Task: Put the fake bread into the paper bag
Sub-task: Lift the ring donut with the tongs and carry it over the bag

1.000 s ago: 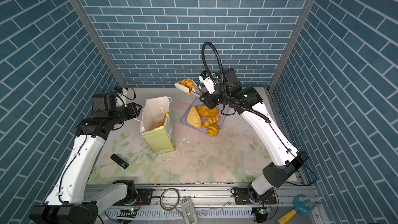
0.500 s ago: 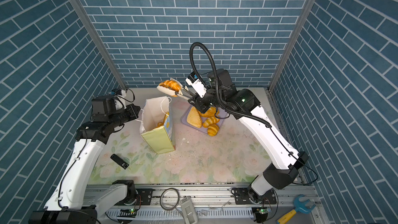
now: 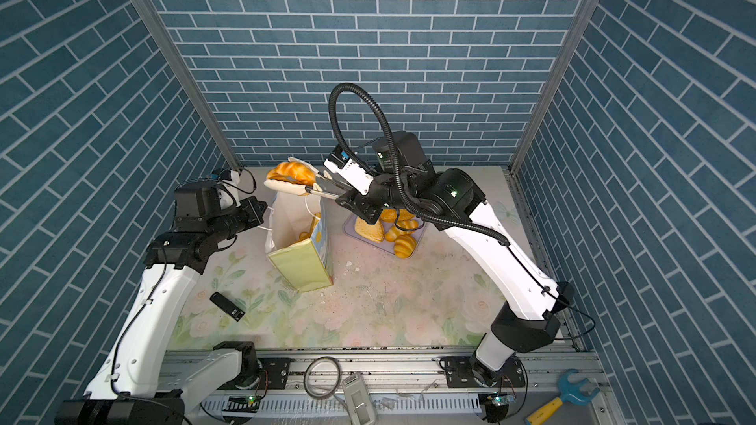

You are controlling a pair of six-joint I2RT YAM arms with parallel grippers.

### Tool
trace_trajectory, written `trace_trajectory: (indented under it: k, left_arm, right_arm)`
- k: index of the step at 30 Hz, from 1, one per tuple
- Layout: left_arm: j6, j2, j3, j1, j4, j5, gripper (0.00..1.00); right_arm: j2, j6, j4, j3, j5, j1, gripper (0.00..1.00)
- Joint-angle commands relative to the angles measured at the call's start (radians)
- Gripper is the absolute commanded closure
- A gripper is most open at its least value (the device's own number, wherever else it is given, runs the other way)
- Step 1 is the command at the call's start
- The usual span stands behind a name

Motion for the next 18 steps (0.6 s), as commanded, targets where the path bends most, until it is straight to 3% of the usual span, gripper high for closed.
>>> trace_trajectory:
  k: [1, 10, 18]
  left_arm:
    - [-0.005, -0.021, -0.017, -0.004, 0.011, 0.005, 0.97]
    - [-0.014, -0.027, -0.024, -0.003, 0.012, 0.005, 0.97]
    - [-0.019, -0.031, -0.028, -0.004, 0.016, 0.006, 0.97]
  right_arm:
    - [0.024, -0.07, -0.025, 0.032, 0.015, 0.013, 0.6]
    - [0.081, -0.113, -0.056, 0.028, 0.082, 0.056, 0.59]
    - [0.133, -0.127, -0.091, 0.051, 0.153, 0.065, 0.51]
